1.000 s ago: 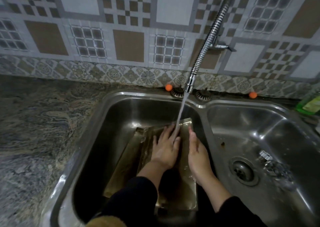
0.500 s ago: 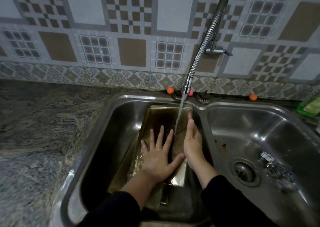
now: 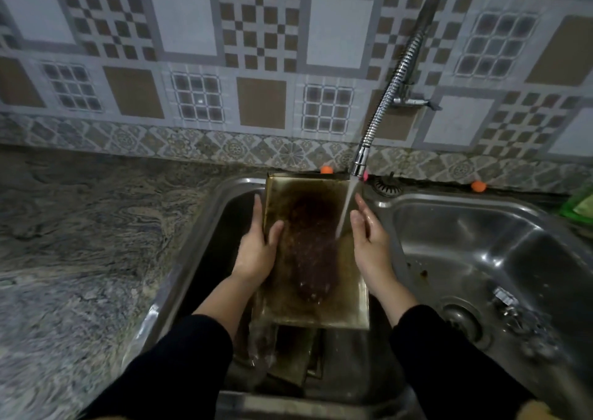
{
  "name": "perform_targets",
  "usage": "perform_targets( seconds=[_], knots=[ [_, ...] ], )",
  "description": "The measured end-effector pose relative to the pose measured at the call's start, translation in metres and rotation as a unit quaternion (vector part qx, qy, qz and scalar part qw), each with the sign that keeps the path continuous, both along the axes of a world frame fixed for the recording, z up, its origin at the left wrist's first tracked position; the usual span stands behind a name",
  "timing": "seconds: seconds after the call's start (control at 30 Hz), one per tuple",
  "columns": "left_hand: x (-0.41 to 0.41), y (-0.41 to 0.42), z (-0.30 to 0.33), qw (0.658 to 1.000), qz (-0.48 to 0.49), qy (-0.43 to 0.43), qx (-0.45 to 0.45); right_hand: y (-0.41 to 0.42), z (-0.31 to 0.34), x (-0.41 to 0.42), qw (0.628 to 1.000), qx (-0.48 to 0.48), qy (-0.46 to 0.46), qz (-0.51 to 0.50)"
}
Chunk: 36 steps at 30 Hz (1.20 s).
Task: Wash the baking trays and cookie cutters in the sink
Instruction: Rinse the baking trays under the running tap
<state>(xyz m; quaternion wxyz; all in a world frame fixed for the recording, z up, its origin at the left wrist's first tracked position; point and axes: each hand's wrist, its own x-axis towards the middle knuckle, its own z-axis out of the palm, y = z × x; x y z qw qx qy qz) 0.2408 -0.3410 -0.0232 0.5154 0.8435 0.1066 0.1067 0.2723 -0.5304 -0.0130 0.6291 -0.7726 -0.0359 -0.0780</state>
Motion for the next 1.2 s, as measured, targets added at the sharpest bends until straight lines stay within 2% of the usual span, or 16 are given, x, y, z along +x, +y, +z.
perform_targets(
  seconds=[0.13,0.2,0.27,0.33,0.4,0.47,0.53,0.63,0.73,0.87,1.0,1.07,1.2],
  knots=[
    [-0.008,-0.010,-0.001,0.991,-0.007,-0.117,-0.067,0.003,-0.002,0.015,0.981,-0.183,0.065,0.029],
    [-0.008,-0.018,0.000,0.989,-0.026,-0.136,-0.053,0.014,0.007,0.014,0.972,-0.214,0.093,0.026],
    [-0.010,-0.030,0.002,0.991,-0.030,-0.134,0.002,0.027,0.023,0.010,0.982,-0.157,0.092,0.050],
    [-0.017,-0.045,0.004,0.985,-0.037,-0.139,0.095,0.037,0.042,0.008,0.995,-0.023,0.078,0.057],
    [-0.022,-0.059,0.003,0.968,-0.066,-0.155,0.184,0.040,0.056,0.011,0.994,0.078,0.072,0.032],
    [-0.025,-0.069,0.000,0.957,-0.103,-0.152,0.225,0.039,0.061,0.014,0.991,0.114,0.068,-0.016],
    [-0.026,-0.079,-0.003,0.957,-0.138,-0.150,0.205,0.032,0.060,0.014,0.990,0.124,0.046,-0.054],
    [-0.025,-0.090,-0.005,0.961,-0.176,-0.149,0.154,0.015,0.059,0.007,0.990,0.128,-0.008,-0.056],
    [-0.014,-0.099,0.000,0.969,-0.155,-0.119,0.152,0.004,0.058,-0.002,0.991,0.115,-0.048,-0.056],
    [0.015,-0.107,0.022,0.975,-0.099,-0.114,0.164,0.001,0.053,-0.010,0.994,0.097,-0.037,-0.037],
    [0.048,-0.090,0.032,0.993,-0.040,-0.051,0.103,-0.005,0.055,-0.016,0.993,0.050,-0.091,-0.053],
    [0.049,-0.079,0.022,0.997,-0.024,-0.012,0.075,-0.010,0.057,-0.015,0.990,0.063,-0.094,-0.086],
    [0.021,-0.077,-0.014,0.992,-0.045,0.042,0.112,-0.023,0.066,-0.004,0.971,0.140,-0.093,-0.170]
  ],
)
